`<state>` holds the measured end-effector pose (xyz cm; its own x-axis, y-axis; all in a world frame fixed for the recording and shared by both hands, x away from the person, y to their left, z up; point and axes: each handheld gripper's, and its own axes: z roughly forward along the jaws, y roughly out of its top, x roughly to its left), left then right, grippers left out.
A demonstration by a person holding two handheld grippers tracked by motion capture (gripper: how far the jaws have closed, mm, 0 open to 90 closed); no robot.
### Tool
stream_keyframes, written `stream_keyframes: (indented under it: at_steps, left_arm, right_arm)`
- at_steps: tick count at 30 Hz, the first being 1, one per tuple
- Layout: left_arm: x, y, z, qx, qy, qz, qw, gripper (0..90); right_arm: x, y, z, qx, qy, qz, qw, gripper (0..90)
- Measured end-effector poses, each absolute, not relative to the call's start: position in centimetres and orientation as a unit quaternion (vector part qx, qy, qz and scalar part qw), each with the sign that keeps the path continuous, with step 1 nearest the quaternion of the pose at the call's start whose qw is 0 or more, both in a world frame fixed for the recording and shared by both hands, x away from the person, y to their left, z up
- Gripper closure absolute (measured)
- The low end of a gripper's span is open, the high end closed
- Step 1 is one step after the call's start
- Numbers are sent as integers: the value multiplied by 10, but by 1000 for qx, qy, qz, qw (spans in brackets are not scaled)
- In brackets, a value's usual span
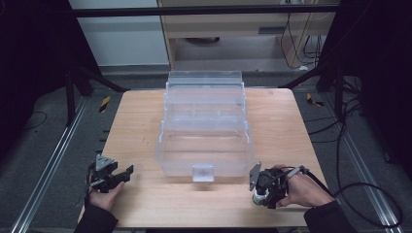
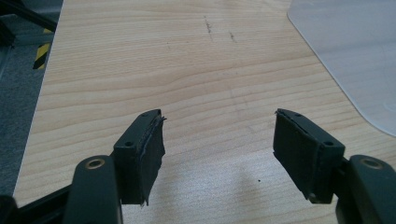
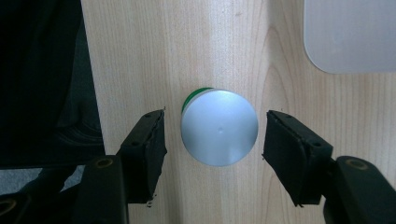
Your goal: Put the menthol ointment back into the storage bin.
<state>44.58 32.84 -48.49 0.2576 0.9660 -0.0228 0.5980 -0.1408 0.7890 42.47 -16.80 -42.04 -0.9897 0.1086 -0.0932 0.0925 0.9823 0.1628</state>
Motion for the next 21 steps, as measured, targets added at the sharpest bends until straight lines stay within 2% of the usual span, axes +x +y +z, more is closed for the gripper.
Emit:
stream_keyframes:
  at_steps: [7, 21]
  left_arm:
    - [446, 329, -485, 709, 551, 260, 354, 330]
    - [446, 329, -485, 710, 551, 259, 354, 329]
  right_arm:
    - [426, -165, -426, 51, 995, 67, 48, 400]
    - [430, -166, -439, 50, 996, 64, 39, 475]
